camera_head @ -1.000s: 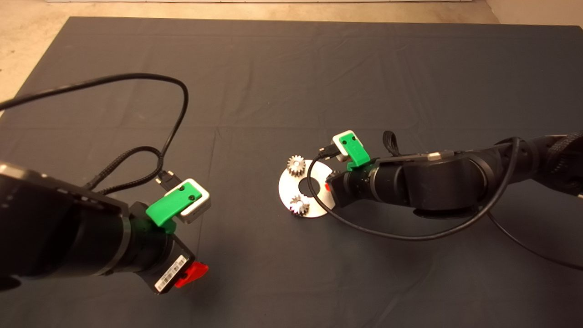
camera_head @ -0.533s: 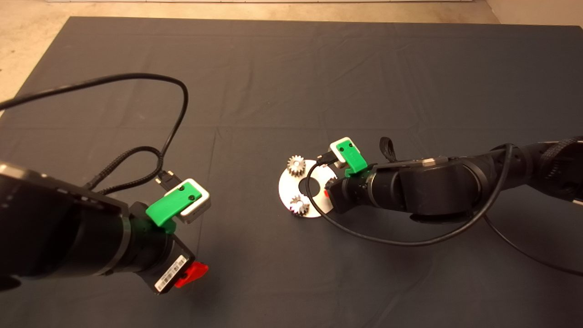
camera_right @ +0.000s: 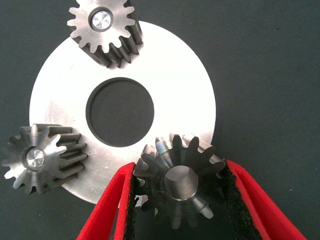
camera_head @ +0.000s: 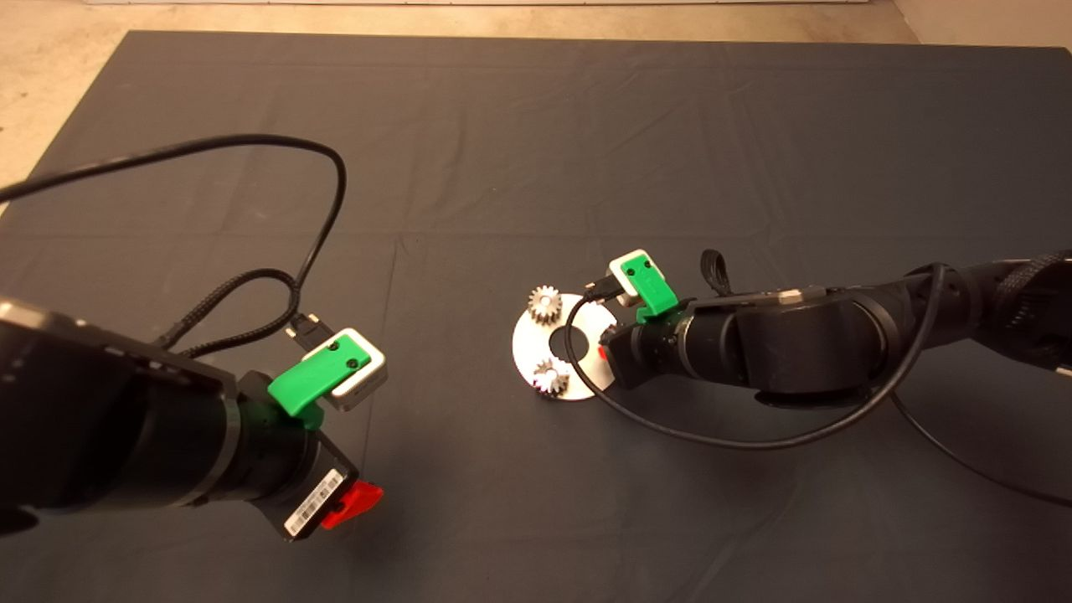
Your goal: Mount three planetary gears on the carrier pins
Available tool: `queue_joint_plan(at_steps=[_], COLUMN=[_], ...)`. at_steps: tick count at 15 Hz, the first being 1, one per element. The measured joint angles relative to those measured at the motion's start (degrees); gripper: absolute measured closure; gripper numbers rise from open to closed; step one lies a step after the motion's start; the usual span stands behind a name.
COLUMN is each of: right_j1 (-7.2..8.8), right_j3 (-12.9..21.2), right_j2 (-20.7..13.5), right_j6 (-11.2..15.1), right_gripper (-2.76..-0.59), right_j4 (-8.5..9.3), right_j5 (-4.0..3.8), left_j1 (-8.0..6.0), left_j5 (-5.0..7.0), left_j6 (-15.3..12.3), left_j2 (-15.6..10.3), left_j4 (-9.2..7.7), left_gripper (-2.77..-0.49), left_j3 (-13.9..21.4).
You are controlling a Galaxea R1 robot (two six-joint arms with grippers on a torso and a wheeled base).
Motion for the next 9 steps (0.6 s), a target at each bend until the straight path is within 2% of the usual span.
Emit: queue_joint_plan(at_steps=[5,9], right_j1=[0.01,-0.05], right_j3=[-1.14,-2.11], right_j2=[0.07,0.18], right_j6=[0.00,0.00], right_gripper=[-1.02,-1.02], right_j4=[-0.99,-1.23], right_j5=[0.07,0.43], left_j1=[0.00,0.00], left_j5=[0.00,0.00], left_j6=[0.00,0.02], left_j2=[0.00,-0.02], left_j4=[0.00,0.00], left_gripper=[-2.34,-2.33], left_j3=[0.00,0.00])
